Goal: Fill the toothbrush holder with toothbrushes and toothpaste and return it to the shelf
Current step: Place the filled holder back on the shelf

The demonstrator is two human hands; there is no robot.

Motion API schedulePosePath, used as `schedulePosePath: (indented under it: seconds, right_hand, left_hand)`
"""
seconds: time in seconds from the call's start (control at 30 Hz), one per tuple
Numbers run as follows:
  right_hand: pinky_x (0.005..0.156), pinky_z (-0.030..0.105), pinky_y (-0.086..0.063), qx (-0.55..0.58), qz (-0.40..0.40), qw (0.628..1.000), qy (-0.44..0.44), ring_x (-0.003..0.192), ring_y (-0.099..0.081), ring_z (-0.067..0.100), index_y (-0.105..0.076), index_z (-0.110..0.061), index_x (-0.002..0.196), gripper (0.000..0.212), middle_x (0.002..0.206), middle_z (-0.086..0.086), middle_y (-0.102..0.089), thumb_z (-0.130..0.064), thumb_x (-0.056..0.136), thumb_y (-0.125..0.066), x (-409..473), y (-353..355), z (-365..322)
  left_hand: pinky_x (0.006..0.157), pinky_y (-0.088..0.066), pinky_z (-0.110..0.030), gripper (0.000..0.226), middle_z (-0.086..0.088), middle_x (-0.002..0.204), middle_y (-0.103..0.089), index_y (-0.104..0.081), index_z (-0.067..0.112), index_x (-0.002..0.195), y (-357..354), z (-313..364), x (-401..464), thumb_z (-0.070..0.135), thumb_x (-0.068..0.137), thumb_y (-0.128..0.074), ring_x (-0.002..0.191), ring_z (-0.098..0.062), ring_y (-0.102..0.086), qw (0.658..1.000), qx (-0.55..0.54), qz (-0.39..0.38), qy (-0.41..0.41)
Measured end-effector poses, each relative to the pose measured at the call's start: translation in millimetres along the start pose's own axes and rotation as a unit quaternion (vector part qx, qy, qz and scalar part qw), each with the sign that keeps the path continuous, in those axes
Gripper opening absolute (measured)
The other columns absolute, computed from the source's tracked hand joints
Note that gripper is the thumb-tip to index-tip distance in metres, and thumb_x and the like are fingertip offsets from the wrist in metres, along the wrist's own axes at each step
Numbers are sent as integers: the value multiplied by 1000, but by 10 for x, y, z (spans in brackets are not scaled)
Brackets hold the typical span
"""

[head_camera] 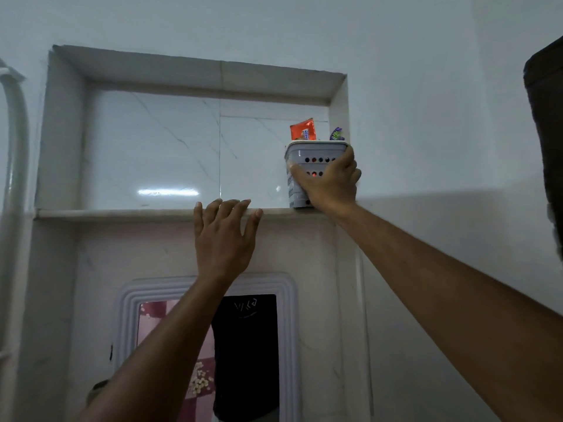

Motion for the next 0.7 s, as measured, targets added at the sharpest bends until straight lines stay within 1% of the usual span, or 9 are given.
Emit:
schedulePosePath:
  seconds: [0.1,0.17,0.23,0.37,0.5,0.57,0.63,0.7]
  right_hand:
    - [128,53,-30,-47,-46,998,7,158,-25,37,5,-12,172,133,173,15,-22,-75,85,-73,-14,-132,73]
    - [130,53,-21,-57,-74,996,0,163,-17,38,15,-10,172,132,177,17,-13,-75,91,-67,-28,-179,105]
    - [130,53,-19,-69,-87,994,4,164,-14,39,21,-8,170,132,178,19,-9,-77,94,-62,-27,-194,107]
    - [132,54,-17,-81,-104,991,5,164,-10,41,22,-5,169,131,177,20,-5,-76,96,-60,-62,-280,171]
    - [132,56,-21,-105,-92,990,17,164,-13,41,21,-4,170,128,179,21,-2,-78,98,-54,-142,-381,279]
    - [132,56,-19,-112,-100,989,16,165,-12,41,23,-5,169,128,179,22,-1,-81,98,-51,-122,-388,304]
    - [134,56,-13,-117,-122,985,13,166,-6,41,26,-8,169,128,179,22,4,-84,97,-48,-171,-337,267]
    - [133,56,-12,-117,-121,985,26,165,-6,42,20,-9,171,126,178,22,2,-85,96,-48,-274,-281,271]
  left_hand:
    - [132,-7,-50,52,7,142,-64,-63,30,143,3,6,8,60,109,-38,148,-22,-42,1000,1,-6,-2]
    - [132,-6,-50,53,6,142,-64,-62,29,144,3,9,5,60,109,-38,148,-22,-41,1000,5,-8,-1]
    - [132,-6,-50,53,6,141,-64,-60,29,146,1,14,0,59,109,-38,148,-23,-41,1000,7,-9,-5]
    - [131,-7,-51,53,6,140,-64,-60,29,147,2,20,0,59,109,-38,148,-23,-41,1000,10,-9,-8]
    - [131,-6,-51,54,6,144,-62,-57,30,149,-3,22,-10,59,109,-36,149,-23,-40,999,17,-25,-11]
    - [132,-5,-51,55,5,148,-59,-53,31,152,-13,13,15,60,109,-34,150,-24,-38,998,27,-44,-19]
    - [132,-5,-52,58,4,152,-57,-50,30,155,36,23,30,61,109,-33,152,-25,-36,997,26,-71,-24]
    - [132,-4,-52,61,3,159,-51,-44,30,159,68,22,42,62,108,-31,156,-26,-30,994,28,-104,-22]
Point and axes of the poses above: each hand's wrist, its own x-axis towards the middle knuckle, its own y-axis out of the back of the hand, z = x × y, the point moved 8 cm from there along x, towards the middle knuckle
